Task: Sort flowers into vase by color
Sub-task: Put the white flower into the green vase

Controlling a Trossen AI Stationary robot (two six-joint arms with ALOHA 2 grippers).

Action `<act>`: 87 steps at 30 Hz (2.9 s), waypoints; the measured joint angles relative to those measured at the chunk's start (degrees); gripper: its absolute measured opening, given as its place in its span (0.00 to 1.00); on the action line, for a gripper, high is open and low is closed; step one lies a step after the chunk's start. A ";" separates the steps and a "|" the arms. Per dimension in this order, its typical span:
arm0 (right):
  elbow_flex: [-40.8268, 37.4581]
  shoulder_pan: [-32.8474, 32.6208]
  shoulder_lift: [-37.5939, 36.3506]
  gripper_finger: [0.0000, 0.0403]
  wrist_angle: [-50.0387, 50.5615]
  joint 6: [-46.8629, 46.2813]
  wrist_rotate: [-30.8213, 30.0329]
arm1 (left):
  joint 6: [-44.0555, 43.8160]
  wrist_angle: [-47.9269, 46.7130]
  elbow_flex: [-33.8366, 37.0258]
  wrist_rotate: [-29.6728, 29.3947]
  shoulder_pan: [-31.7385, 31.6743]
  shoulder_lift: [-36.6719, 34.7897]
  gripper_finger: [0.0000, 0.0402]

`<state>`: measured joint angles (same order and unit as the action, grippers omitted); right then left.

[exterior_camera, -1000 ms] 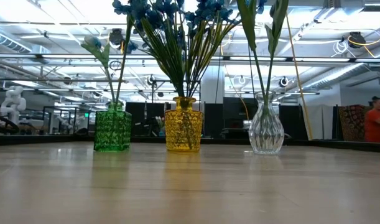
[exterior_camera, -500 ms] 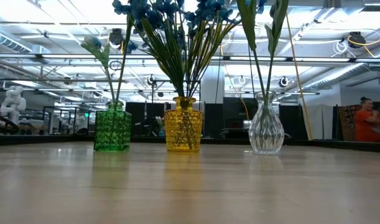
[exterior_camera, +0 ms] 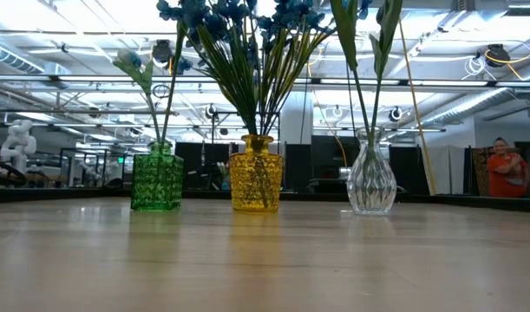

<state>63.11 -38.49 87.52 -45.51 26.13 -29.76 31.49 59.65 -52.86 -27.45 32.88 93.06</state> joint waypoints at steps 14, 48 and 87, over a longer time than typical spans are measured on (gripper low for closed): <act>11.43 0.57 0.12 0.00 33.21 -21.83 -10.72 | -12.77 -20.00 -1.14 -21.52 10.04 -8.44 0.50; 11.37 10.44 5.12 0.00 37.83 -28.59 -5.57 | -20.77 -37.56 -12.28 -8.34 1.27 -9.62 0.50; 11.41 10.04 3.46 0.22 43.74 -26.91 -2.88 | -19.17 -47.21 -12.27 -2.73 2.98 -15.16 0.03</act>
<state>74.52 -28.46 90.99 -1.77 -0.78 -32.64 12.33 12.45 -65.14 -30.18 35.86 77.91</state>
